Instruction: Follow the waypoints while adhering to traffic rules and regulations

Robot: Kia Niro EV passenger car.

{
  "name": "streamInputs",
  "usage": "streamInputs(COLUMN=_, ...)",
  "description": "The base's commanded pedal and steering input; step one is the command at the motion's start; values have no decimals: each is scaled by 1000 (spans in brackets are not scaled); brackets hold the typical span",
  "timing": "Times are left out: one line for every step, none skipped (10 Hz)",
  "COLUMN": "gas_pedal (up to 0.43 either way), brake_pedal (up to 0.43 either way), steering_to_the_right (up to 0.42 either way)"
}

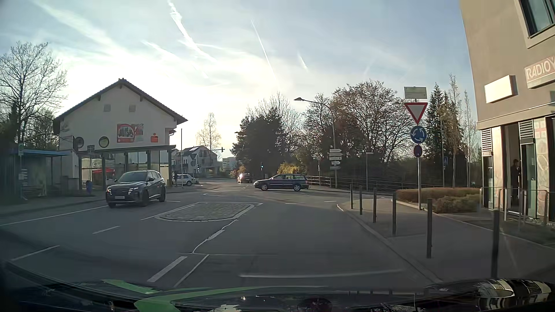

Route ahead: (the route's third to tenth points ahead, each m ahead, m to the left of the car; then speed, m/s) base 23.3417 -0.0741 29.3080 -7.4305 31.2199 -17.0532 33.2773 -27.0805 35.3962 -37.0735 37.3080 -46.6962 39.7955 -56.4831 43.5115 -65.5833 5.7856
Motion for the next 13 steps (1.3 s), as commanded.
streamInputs(gas_pedal=0, brake_pedal=0, steering_to_the_right=5)
streamInputs(gas_pedal=0, brake_pedal=0, steering_to_the_right=5)
streamInputs(gas_pedal=0, brake_pedal=0, steering_to_the_right=5)
streamInputs(gas_pedal=0, brake_pedal=12, steering_to_the_right=5)
streamInputs(gas_pedal=0, brake_pedal=43, steering_to_the_right=4)
streamInputs(gas_pedal=0, brake_pedal=43, steering_to_the_right=4)
streamInputs(gas_pedal=0, brake_pedal=49, steering_to_the_right=2)
streamInputs(gas_pedal=0, brake_pedal=79, steering_to_the_right=1)
streamInputs(gas_pedal=0, brake_pedal=122, steering_to_the_right=1)
streamInputs(gas_pedal=0, brake_pedal=140, steering_to_the_right=1)
streamInputs(gas_pedal=0, brake_pedal=146, steering_to_the_right=1)
streamInputs(gas_pedal=0, brake_pedal=140, steering_to_the_right=0)
streamInputs(gas_pedal=0, brake_pedal=140, steering_to_the_right=0)
